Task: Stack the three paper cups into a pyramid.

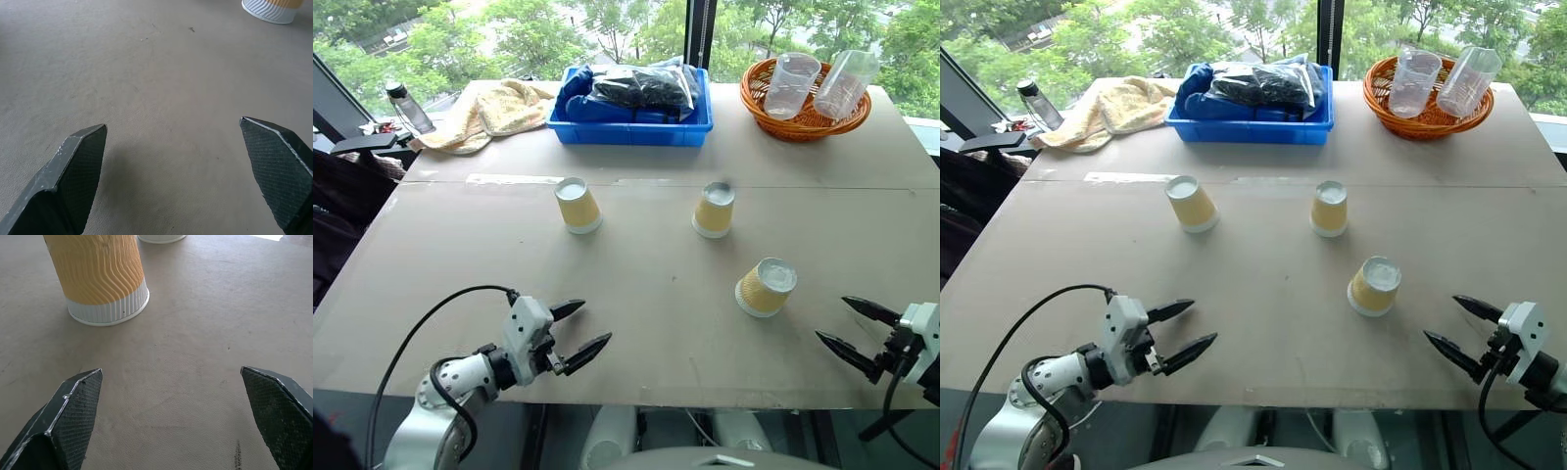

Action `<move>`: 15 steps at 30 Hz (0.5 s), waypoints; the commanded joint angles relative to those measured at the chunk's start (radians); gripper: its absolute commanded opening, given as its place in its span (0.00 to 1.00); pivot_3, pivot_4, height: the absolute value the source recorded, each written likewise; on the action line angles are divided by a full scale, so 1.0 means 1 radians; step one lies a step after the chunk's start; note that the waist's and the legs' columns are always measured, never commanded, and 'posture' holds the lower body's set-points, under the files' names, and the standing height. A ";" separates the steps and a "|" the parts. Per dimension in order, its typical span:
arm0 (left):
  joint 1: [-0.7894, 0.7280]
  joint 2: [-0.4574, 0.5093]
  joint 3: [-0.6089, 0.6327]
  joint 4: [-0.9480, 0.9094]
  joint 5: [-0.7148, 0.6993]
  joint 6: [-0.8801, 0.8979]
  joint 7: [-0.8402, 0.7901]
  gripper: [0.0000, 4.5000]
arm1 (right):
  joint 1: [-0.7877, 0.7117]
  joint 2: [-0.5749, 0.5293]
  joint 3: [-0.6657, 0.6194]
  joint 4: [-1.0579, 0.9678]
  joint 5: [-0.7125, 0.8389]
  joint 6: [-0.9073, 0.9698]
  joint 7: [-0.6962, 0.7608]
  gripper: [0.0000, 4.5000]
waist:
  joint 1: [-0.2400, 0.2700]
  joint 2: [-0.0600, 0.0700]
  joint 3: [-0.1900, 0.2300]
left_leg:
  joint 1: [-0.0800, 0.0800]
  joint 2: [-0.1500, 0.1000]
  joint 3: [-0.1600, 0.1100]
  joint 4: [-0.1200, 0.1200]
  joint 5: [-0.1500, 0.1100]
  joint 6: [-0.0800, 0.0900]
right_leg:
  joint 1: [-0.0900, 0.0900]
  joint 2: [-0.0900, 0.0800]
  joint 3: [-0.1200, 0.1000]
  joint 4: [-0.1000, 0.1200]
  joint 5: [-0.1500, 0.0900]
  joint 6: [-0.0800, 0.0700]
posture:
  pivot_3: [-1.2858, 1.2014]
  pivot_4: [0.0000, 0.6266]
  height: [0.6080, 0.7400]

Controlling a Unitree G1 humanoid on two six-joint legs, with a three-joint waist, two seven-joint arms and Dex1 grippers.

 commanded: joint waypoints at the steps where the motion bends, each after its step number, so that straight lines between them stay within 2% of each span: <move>1: -0.022 0.043 0.025 -0.008 -0.024 -0.046 -0.079 0.99 | -0.005 -0.005 -0.001 -0.081 0.047 0.012 0.005 1.00 | 0.000 0.000 0.000 | 0.000 0.000 0.000 0.000 0.000 0.000 | 0.000 0.000 0.000 0.000 0.000 0.000 | 0.52 0.24 1.00; 6: -0.093 0.101 0.023 -0.028 -0.076 -0.015 -0.160 0.99 | -0.027 0.022 0.040 -0.215 0.115 0.123 -0.061 1.00 | 0.000 0.000 0.000 | 0.000 0.000 0.000 0.000 0.000 0.000 | 0.000 0.000 0.000 0.000 0.000 0.000 | 0.52 0.24 1.00; 9: -0.159 0.141 0.019 -0.068 -0.143 0.036 -0.208 0.99 | -0.084 0.002 0.110 -0.272 0.098 0.198 -0.087 1.00 | -0.002 0.000 0.000 | 0.000 0.000 0.000 0.000 0.000 0.000 | 0.000 0.000 0.000 0.000 0.000 0.000 | 0.52 0.24 1.00; 15: -0.271 0.181 0.028 -0.132 -0.241 0.121 -0.233 0.99 | -0.172 0.029 0.162 -0.291 0.091 0.213 -0.140 1.00 | 0.001 0.000 0.000 | -0.001 0.000 -0.001 0.001 0.002 -0.003 | 0.000 0.000 -0.001 0.000 0.000 0.000 | 0.52 0.24 1.00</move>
